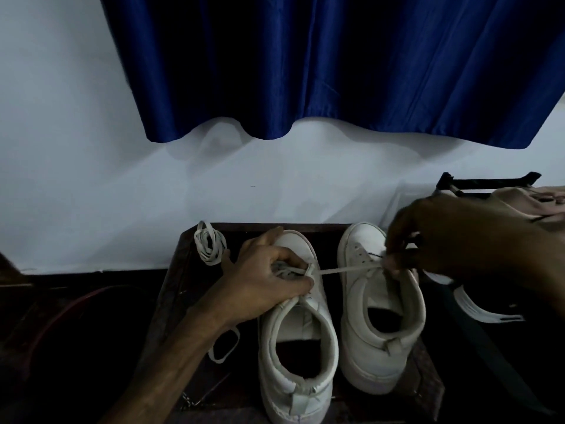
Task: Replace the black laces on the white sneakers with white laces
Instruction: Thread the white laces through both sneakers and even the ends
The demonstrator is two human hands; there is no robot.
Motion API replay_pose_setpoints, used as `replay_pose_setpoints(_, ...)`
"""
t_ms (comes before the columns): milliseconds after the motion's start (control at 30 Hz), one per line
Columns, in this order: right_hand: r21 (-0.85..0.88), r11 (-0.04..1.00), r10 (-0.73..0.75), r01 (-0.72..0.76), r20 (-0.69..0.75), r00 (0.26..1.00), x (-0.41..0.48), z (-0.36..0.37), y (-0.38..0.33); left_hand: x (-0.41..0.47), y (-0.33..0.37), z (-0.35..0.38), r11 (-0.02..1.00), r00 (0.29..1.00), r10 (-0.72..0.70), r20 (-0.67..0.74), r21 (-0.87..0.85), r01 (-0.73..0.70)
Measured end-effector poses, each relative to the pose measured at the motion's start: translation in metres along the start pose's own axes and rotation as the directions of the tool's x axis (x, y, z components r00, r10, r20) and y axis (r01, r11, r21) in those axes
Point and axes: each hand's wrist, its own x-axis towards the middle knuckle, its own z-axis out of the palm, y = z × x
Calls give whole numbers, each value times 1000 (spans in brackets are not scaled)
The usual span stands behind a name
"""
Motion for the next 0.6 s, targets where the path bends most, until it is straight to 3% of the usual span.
replay_pose_setpoints(200,28,999,-31,43,-346,938,18,29,-37,2,-3,1,994,995,63,-79,-86,-70)
replay_pose_setpoints(300,29,994,-93,106,-298,950,28,45,-46,-9,-6,1,987,985,44,-166,-148,-69)
replay_pose_setpoints(400,75,992,-84,98,-168,982,36,57,-47,-23,-21,4,996,944,25,-328,-67,-50)
replay_pose_setpoints(600,113,982,-123,149,-210,970,41,66,-46,-33,-23,5,996,929,74,-364,80,-48)
